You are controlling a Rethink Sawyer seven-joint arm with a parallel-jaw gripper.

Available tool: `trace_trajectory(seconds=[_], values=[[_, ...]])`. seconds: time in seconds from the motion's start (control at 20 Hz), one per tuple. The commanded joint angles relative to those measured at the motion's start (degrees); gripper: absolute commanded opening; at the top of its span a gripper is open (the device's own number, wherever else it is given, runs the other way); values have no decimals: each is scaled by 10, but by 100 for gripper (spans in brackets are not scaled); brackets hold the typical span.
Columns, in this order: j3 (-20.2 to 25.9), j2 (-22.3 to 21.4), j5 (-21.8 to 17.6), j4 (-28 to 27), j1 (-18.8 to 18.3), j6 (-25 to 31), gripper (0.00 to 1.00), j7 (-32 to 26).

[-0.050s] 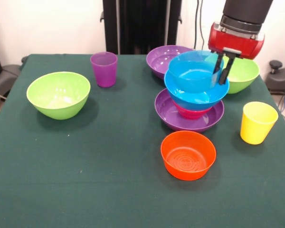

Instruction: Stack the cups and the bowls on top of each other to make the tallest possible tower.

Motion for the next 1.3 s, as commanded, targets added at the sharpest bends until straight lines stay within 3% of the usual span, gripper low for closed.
trace_trajectory(seconds=[0.05, 1.3], values=[[42, 31, 16, 34, -6, -34, 0, 98], [26, 43, 38, 56, 29, -63, 0, 120]])
